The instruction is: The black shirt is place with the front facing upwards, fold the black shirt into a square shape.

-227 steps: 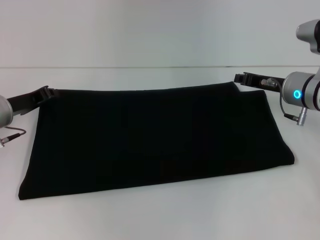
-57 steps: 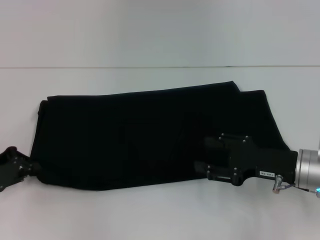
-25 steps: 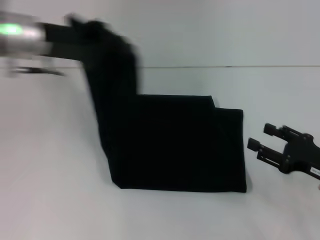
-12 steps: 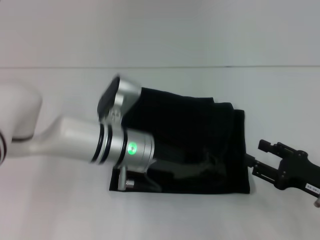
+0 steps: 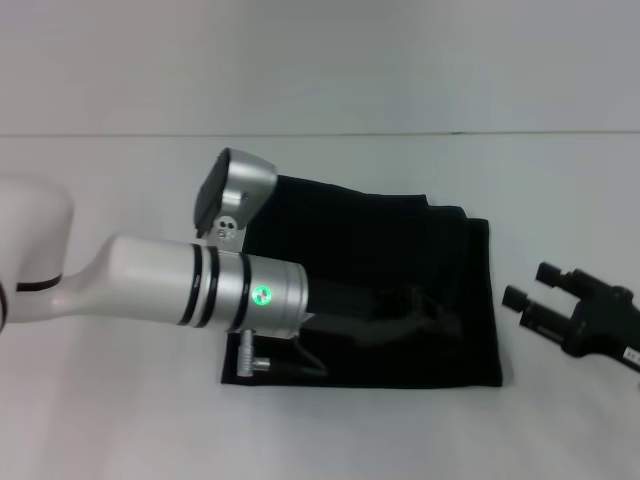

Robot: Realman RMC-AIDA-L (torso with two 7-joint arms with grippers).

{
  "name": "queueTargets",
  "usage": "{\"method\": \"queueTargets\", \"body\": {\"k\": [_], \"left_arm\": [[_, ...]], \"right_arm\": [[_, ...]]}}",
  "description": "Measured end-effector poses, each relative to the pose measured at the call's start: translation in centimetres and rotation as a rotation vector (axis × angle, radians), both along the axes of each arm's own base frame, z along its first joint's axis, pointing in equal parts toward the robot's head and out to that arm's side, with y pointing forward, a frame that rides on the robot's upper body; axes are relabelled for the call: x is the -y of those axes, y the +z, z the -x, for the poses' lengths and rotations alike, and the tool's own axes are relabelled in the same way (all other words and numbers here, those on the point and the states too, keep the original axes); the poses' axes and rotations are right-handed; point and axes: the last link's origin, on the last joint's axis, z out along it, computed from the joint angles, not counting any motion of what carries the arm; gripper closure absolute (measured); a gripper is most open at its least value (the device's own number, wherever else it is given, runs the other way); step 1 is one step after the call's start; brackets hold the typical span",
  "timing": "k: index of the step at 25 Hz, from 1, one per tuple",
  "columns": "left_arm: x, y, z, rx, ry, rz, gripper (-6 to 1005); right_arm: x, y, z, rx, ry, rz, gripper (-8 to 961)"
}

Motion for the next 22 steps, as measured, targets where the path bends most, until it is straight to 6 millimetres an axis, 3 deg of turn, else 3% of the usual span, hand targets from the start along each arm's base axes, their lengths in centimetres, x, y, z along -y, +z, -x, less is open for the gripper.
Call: {"method": "queueTargets", "body": {"k": [6,10,16,18,21,22], "left_arm": [[1.1,-0.8,-1.9,0.075,-0.131,0.023,901],[1.8,0.1,-2.3,0.206,-0.216,-0.042,889],[1.9,2.2,-0.5,0.243,-0.252,-0.120,681],[2.3,3.2,0.1,0.242,-0.325,-0.149,484],[3.2,5.3,2.3,0.210,-0.483,-0.256,362],[3.9,6.9,4.4,0.164,-0.567,-0.367,322]], "right_arm": [[-1.8,1.0,0.1,-0.104,-0.124,-0.008,315],[-3.8,1.6,0.5,-0.180,-0.236,0.057,318],[-6.2,2.5,1.4,-0.258,-0.377,0.192,323],[-6.9,2.7,1.9,-0.268,-0.427,0.260,325],[-8.3,2.8,2.8,-0.247,-0.515,0.361,327],[-8.8,2.8,3.2,-0.230,-0.550,0.390,328]]}}
